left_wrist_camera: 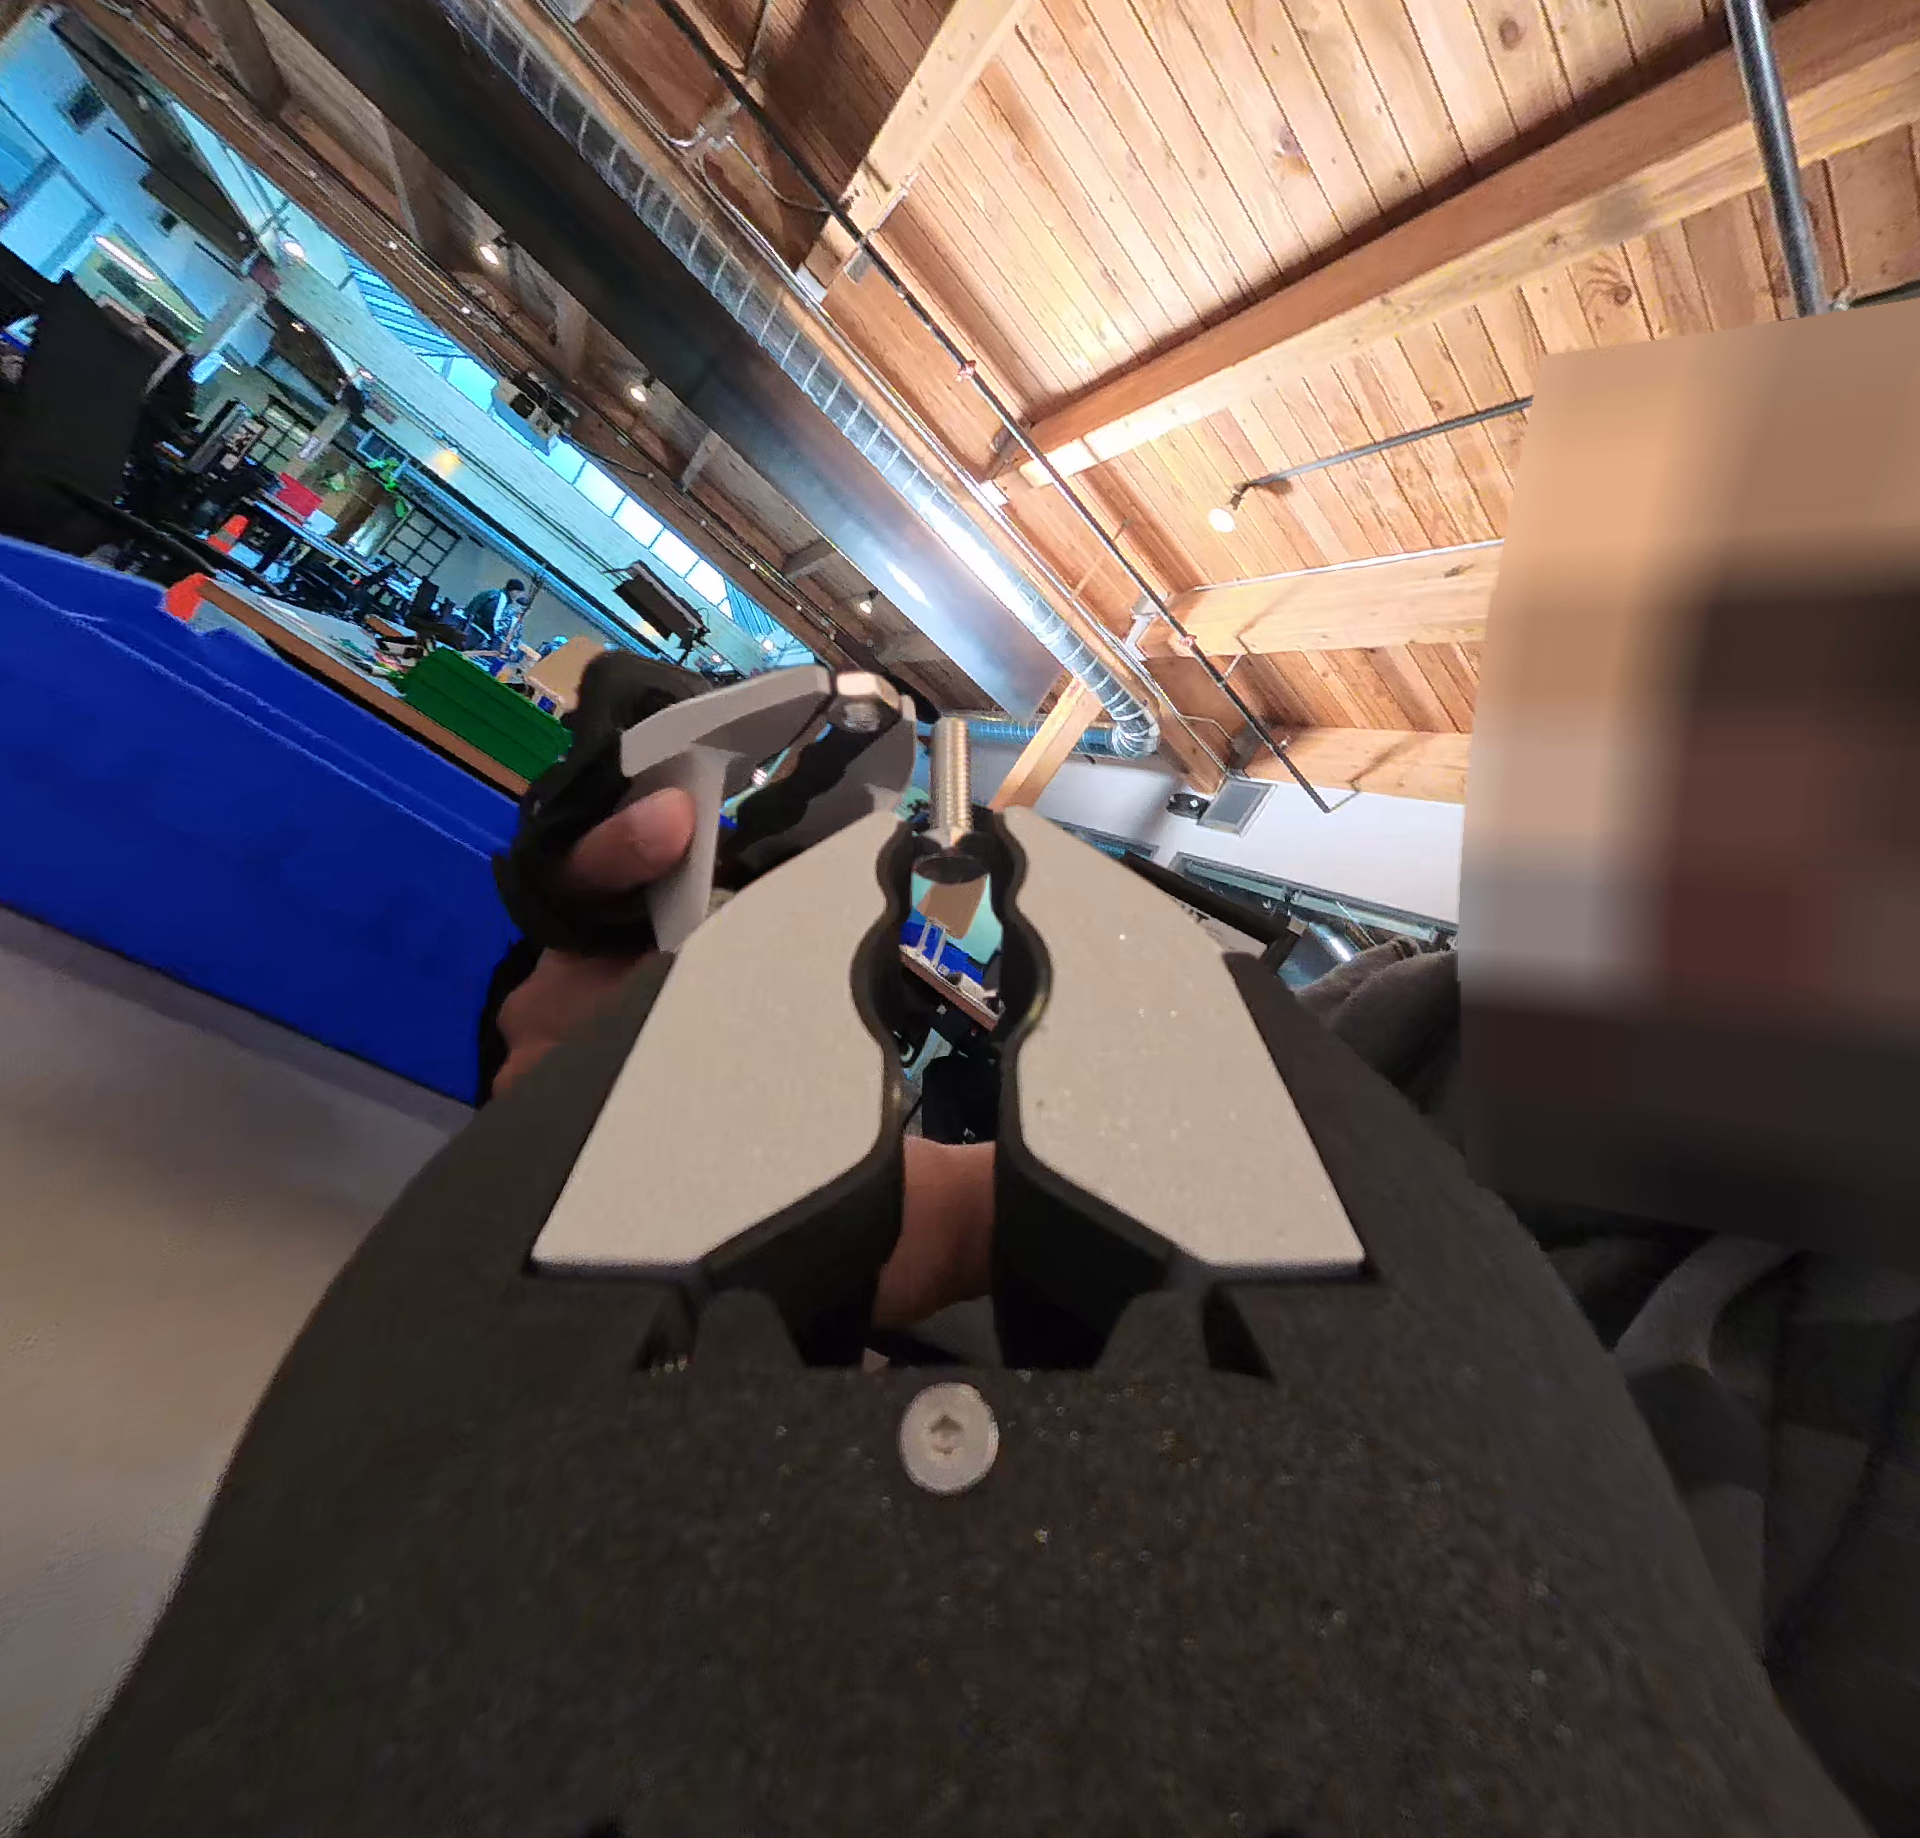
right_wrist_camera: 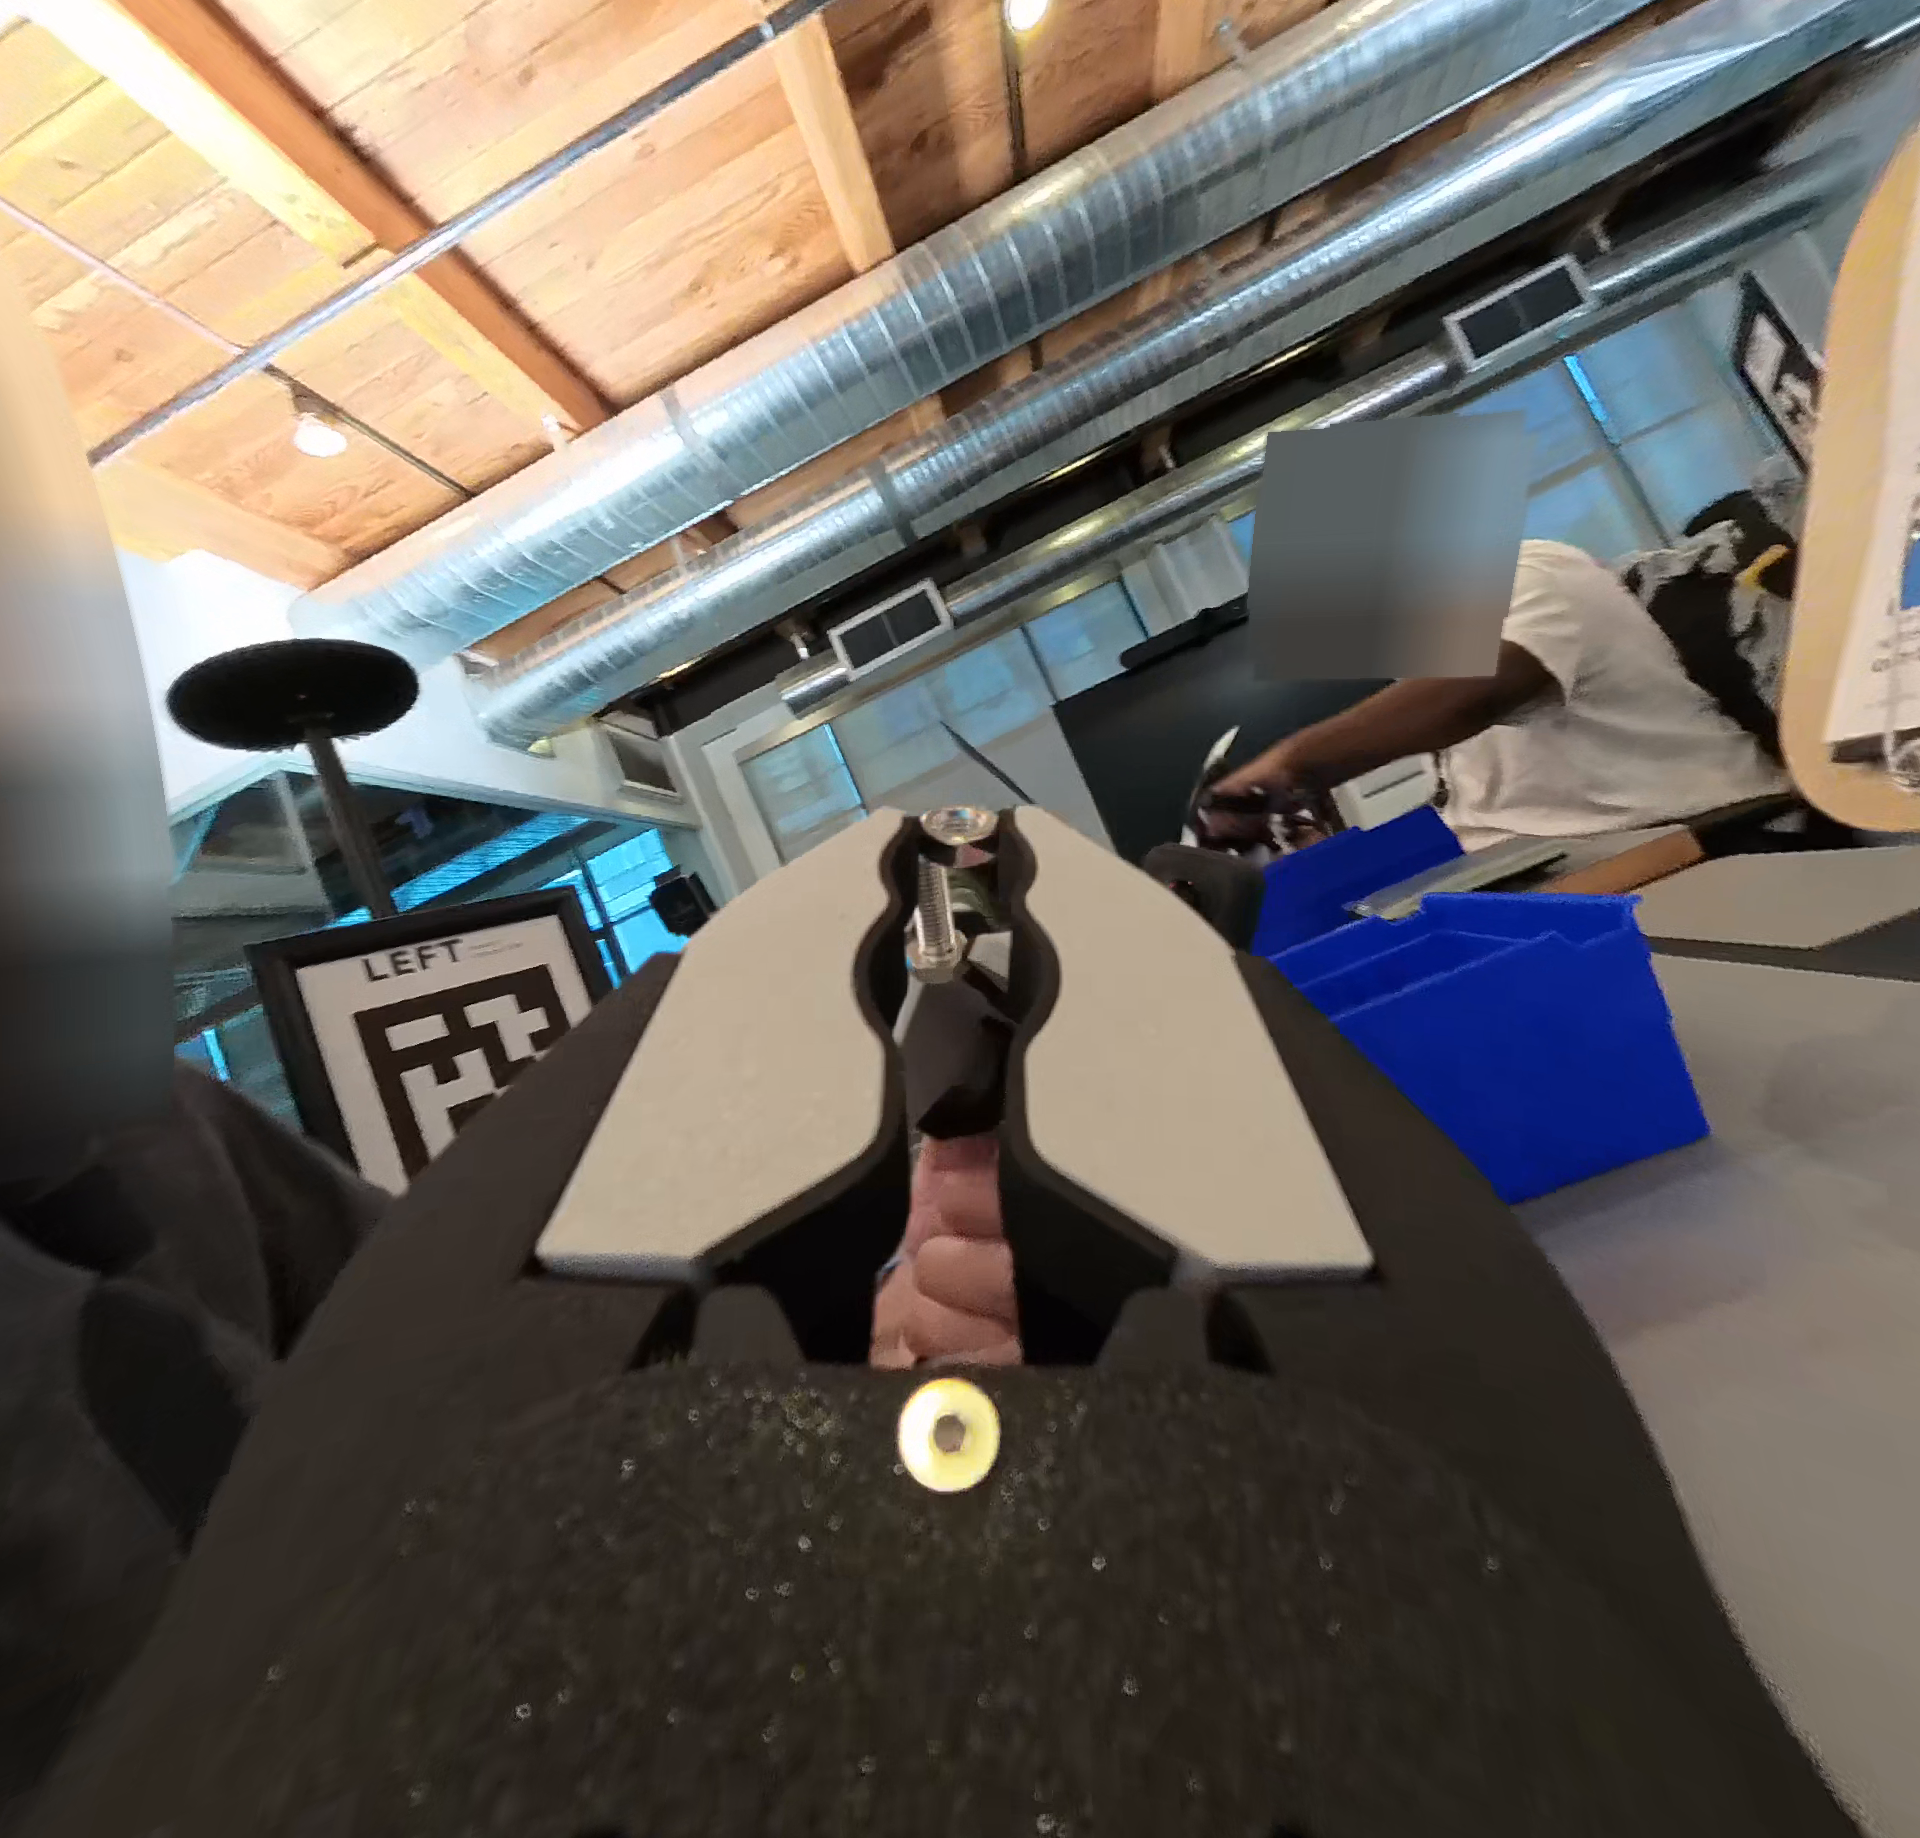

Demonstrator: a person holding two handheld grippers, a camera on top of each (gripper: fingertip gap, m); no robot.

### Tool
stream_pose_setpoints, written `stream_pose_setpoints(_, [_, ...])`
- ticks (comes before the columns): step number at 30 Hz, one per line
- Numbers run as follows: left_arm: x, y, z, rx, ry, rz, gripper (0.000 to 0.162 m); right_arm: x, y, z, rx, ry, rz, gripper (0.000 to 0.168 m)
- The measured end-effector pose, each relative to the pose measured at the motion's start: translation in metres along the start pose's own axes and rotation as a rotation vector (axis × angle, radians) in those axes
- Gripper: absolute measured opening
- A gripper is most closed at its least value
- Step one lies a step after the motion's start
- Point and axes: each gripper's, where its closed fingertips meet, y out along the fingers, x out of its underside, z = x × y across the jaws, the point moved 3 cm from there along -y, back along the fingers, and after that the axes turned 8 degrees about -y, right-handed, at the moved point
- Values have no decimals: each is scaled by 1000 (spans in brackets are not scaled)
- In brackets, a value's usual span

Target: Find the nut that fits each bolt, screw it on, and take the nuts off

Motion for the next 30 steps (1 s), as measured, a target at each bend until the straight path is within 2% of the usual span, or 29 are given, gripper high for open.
stream_pose_setpoints(5, [1, -1, -3, -59, 32, -4, 13, 14, -3, -3, 44, -50, -85, 14])
stream_pose_setpoints(7, [2, -3, -4, -105, 70, -35, 13, 21, -8, 1, 100, -123, -182, 14])
stream_pose_setpoints(11, [4, -7, -5, -184, 128, -76, 13, 25, -11, -2, 85, -142, -254, 14])
stream_pose_setpoints(13, [4, -13, -13, -304, 179, -104, 13, 29, -17, 8, 148, -177, -328, 14])
stream_pose_setpoints(17, [24, -37, -48, -743, 312, -339, 13, 32, -49, 30, 359, -300, -504, 14])
stream_pose_setpoints(19, [37, -50, -62, -909, 359, -488, 13, 30, -63, 35, 425, -345, -518, 14])
stream_pose_setpoints(22, [53, -65, -78, -1078, 442, -694, 13, 27, -68, 37, 435, -310, -473, 14])
stream_pose_setpoints(24, [64, -68, -86, -1102, 474, -779, 13, 28, -68, 37, 435, -316, -473, 14])
stream_pose_setpoints(30, [85, -74, -101, -1135, 478, -880, 13, 35, -64, 31, 399, -338, -503, 14])
